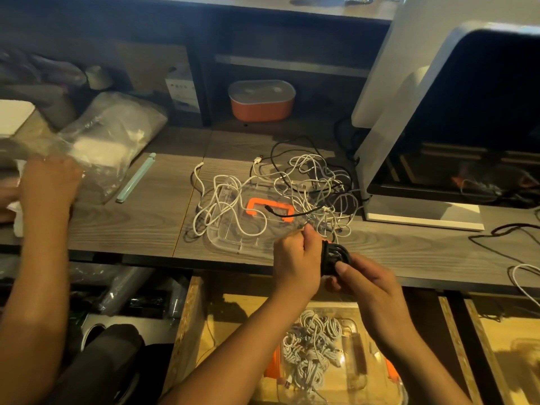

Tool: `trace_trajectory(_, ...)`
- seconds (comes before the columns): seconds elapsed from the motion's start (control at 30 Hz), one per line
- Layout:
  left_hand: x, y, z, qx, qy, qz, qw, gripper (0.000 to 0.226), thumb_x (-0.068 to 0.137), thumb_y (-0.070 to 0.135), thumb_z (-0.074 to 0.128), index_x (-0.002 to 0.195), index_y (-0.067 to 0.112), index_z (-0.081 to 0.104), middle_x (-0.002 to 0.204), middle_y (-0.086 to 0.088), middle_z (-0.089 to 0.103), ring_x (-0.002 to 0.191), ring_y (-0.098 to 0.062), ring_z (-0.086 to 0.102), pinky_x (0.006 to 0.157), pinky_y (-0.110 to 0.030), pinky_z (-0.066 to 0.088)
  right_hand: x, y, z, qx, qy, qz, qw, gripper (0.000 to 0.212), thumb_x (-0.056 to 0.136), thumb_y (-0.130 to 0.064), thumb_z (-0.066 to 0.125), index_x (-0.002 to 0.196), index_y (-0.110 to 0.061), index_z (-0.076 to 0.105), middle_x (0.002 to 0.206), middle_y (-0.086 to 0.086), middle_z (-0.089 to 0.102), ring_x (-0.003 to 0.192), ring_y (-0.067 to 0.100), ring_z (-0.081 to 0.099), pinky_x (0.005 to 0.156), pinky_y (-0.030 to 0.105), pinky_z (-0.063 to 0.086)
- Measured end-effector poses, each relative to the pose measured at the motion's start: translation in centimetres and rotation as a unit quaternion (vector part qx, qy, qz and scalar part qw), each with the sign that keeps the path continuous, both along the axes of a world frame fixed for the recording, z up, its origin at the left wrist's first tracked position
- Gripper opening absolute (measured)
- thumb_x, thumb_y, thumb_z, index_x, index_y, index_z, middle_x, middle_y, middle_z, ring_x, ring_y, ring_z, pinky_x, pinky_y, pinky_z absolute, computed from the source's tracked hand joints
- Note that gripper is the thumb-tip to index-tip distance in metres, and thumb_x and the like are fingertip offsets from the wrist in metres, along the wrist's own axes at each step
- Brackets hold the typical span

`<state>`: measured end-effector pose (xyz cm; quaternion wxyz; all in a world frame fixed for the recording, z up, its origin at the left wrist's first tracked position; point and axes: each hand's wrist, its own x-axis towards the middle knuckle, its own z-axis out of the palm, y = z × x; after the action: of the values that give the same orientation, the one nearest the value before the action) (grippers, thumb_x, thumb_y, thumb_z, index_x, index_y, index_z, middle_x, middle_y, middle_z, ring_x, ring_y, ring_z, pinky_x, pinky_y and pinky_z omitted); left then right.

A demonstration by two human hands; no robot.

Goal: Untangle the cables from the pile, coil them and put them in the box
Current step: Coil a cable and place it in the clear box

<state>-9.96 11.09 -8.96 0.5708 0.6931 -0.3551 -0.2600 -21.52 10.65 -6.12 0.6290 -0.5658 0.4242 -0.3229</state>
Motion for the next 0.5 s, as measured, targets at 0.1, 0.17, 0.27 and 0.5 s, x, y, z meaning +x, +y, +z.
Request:
trace_trajectory(0.1,-0.2,0.2,0.1,0.001,0.019,0.013,1.000,0.058,0.085,0.040,0.030,0.073,-0.001,0.069,0.069,-0.016,0.067,0.063,-0.027,0.063,0.063,-0.041,0.051,0.3,0.5,-0.3,0.032,-0.027,-0.024,0.999,0.026,0.092,-0.006,0.049,0.083,-0.013,0.073,0.069,0.003,0.063,0.066,0.013,0.058,0.065,0.024,0.049)
trace_trajectory(0.17,-0.4,0.4,0.0,-0.006,0.028,0.019,0.999,0.055,0.087,0.038,0.031,0.075,0.003,0.071,0.070,-0.013,0.068,0.064,-0.023,0.063,0.062,-0.034,0.051,0.5,0.9,-0.3,0.055,-0.047,-0.036,0.997,0.018,0.088,-0.012,0.052,0.085,-0.008,0.069,0.067,0.004,0.059,0.066,0.015,0.055,0.070,0.028,0.047)
trace_trajectory(0.27,-0.7,0.5,-0.3,0.009,0.052,0.024,0.998,0.051,0.093,0.037,0.033,0.079,0.009,0.073,0.075,-0.010,0.069,0.071,-0.023,0.065,0.067,-0.030,0.051,0.7,1.3,-0.8,0.057,-0.053,-0.086,0.993,0.014,0.086,-0.012,0.055,0.092,-0.006,0.067,0.066,-0.001,0.060,0.068,0.013,0.056,0.071,0.026,0.047)
trace_trajectory(0.5,-1.1,1.0,-0.3,0.047,0.109,-0.013,0.993,0.045,0.102,0.027,0.033,0.079,0.017,0.071,0.081,-0.009,0.068,0.075,-0.019,0.065,0.065,-0.023,0.054,0.1,1.5,-1.3,0.004,-0.019,-0.090,0.996,0.014,0.087,-0.001,0.056,0.090,-0.009,0.067,0.077,0.000,0.070,0.075,0.011,0.063,0.068,0.017,0.051)
